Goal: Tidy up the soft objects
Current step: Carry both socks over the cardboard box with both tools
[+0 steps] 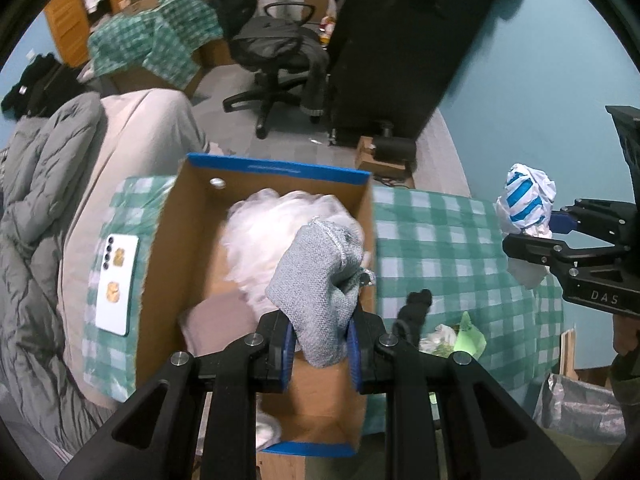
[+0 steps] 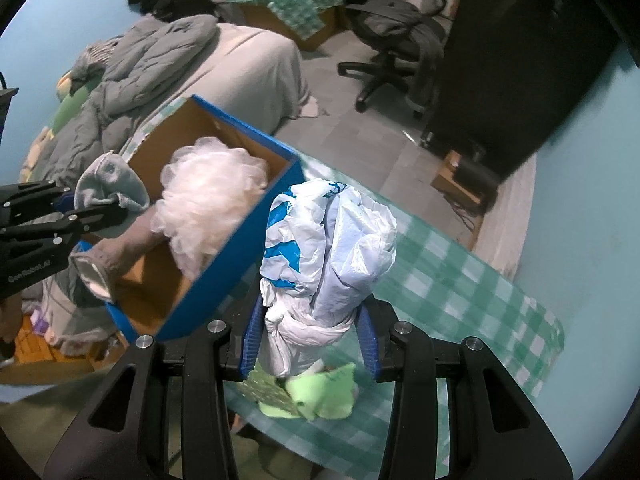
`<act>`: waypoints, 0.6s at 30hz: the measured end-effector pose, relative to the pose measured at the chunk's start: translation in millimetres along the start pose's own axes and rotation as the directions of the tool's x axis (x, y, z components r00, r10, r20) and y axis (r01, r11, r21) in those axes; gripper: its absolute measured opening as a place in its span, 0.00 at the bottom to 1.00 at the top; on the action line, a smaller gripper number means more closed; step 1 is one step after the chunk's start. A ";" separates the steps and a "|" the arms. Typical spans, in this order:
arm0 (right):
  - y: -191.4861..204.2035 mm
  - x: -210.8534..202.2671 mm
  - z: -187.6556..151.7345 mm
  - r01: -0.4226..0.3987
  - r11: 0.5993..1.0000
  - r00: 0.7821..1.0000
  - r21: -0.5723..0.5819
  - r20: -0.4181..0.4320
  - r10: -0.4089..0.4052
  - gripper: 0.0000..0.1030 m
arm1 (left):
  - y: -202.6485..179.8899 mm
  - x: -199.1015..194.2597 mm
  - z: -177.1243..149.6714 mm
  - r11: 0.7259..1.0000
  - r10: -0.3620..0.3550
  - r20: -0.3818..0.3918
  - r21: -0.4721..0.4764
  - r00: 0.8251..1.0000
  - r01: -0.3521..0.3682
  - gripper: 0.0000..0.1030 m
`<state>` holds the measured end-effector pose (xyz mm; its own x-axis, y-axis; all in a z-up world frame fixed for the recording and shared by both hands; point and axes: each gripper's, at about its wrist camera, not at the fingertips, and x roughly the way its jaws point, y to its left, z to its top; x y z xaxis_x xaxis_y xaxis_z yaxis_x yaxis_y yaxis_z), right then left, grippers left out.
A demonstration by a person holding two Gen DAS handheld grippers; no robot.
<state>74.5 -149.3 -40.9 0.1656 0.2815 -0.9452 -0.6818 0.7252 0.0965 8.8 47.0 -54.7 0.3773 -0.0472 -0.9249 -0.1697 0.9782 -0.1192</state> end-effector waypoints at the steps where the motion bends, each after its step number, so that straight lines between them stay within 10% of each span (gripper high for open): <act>1: 4.2 1.3 2.4 -0.004 1.000 1.000 -0.007 0.000 0.004 0.39 | 3.9 -0.7 -1.3 1.000 0.002 0.000 -0.006 1.000 -0.002 0.21; 18: 92.3 40.8 37.5 -0.121 0.986 0.992 -0.115 -0.051 0.116 0.39 | 80.6 18.6 -29.3 0.991 0.023 -0.068 -0.131 0.997 -0.032 0.21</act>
<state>45.0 -47.3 -58.8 0.0487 0.3309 -0.9424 -0.7740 0.6089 0.1738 -24.6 119.1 -92.0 0.3104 -0.0387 -0.9498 -0.2997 0.9442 -0.1364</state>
